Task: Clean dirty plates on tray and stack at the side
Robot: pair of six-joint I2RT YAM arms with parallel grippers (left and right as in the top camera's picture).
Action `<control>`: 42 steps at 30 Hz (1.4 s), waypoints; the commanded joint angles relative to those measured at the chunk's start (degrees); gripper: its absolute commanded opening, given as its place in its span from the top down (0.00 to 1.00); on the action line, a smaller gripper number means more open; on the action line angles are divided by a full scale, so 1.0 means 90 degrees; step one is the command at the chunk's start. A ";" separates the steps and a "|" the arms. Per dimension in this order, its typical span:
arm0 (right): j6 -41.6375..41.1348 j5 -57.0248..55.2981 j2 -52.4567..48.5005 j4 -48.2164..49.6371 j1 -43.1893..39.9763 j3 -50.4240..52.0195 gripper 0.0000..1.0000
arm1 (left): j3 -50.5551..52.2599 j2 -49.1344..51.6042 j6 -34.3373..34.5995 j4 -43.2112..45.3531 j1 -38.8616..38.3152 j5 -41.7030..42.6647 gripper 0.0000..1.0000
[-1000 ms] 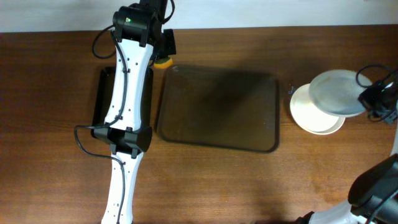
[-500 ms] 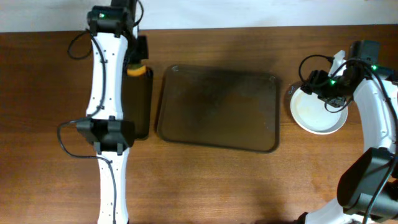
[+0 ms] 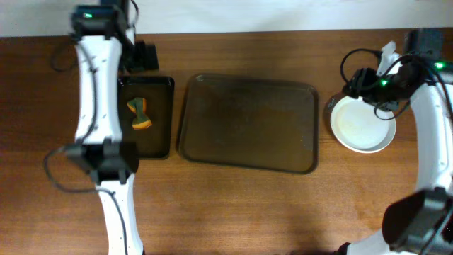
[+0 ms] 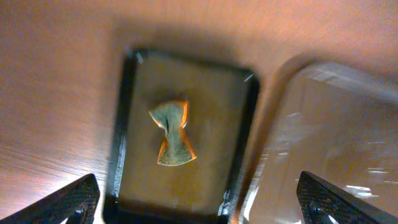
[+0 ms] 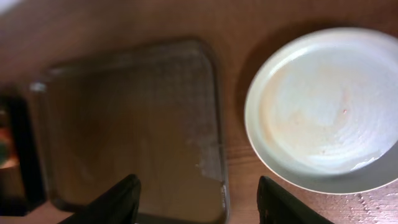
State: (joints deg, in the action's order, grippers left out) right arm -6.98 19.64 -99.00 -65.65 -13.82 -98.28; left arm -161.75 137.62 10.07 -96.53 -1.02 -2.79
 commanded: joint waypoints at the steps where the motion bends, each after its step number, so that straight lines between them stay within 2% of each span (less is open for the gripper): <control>1: 0.0510 0.0087 0.0874 -0.0481 0.0318 -0.0457 0.41 | -0.0379 -0.1460 -0.0085 -0.0019 -0.0036 0.0046 0.00; 3: 0.0610 0.0080 0.1481 -0.0588 0.0692 -0.0457 0.39 | -0.0379 -0.1734 -0.0085 -0.0019 -0.0036 0.0027 0.00; 4: 0.0600 0.0087 0.1834 -0.0636 0.1010 -0.0457 0.02 | -0.0379 -0.1773 -0.0085 -0.0019 -0.0036 0.0027 0.00; 7: -0.0328 0.0153 0.2210 -0.0828 0.1889 -0.0457 0.02 | -0.0372 -0.1758 -0.0085 -0.0019 -0.0036 0.0027 0.00; 9: -0.0328 -0.0641 0.2159 -0.0833 0.2023 -0.0449 0.02 | -0.0372 -0.1758 -0.0085 -0.0019 -0.0036 0.0027 0.00; 12: -0.0270 -0.0753 0.2091 -0.0869 0.2023 -0.0447 0.02 | -0.0372 -0.1758 -0.0085 -0.0019 -0.0036 0.0027 0.00; 14: 0.0330 -0.0976 0.2191 0.0024 0.2268 -0.0151 0.02 | -0.0372 -0.1758 -0.0085 -0.0019 -0.0036 0.0027 0.00; 15: 0.0794 -0.1214 0.2499 0.0867 0.2625 0.0328 0.02 | -0.0372 -0.1758 -0.0085 -0.0019 -0.0036 0.0027 0.00; 17: 0.0964 -0.1304 0.3296 0.2234 0.2863 0.1603 0.02 | -0.0372 -0.1758 -0.0085 -0.0019 -0.0036 0.0027 0.00; 20: 0.0967 -0.1455 0.5520 0.4974 0.2854 0.5146 0.01 | -0.0372 -0.1758 -0.0085 -0.0019 -0.0036 0.0027 0.00; 21: 0.0964 -0.1396 0.6057 0.5404 0.2795 0.5884 0.02 | -0.0372 -0.1758 -0.0085 -0.0019 -0.0036 0.0027 0.00; 23: 0.0945 -0.0818 0.7827 0.6057 0.2339 0.7854 0.02 | -0.0372 -0.1758 -0.0085 -0.0019 -0.0036 0.0027 0.00; 27: 0.0942 -0.0389 1.0292 0.6062 0.1581 0.9634 0.02 | -0.0372 -0.1758 -0.0085 -0.0019 -0.0036 0.0027 0.00; 29: 0.0945 -0.0413 1.0768 0.6071 0.1559 1.0013 0.02 | -0.0372 -0.1758 -0.0085 -0.0019 -0.0036 0.0027 0.00; 33: 0.0967 -0.0585 1.0894 0.6263 0.1564 1.0601 0.02 | -0.0372 -0.1758 -0.0085 -0.0019 -0.0036 0.0027 0.00; 42: 0.0964 -0.0707 1.0979 0.6402 0.1576 1.0654 0.02 | -0.0372 -0.1758 -0.0085 -0.0019 -0.0036 0.0027 0.00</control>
State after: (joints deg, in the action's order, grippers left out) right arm 1.54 14.22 -0.84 -8.32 0.67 -3.14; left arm -164.99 121.73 10.02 -96.68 -1.43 -2.76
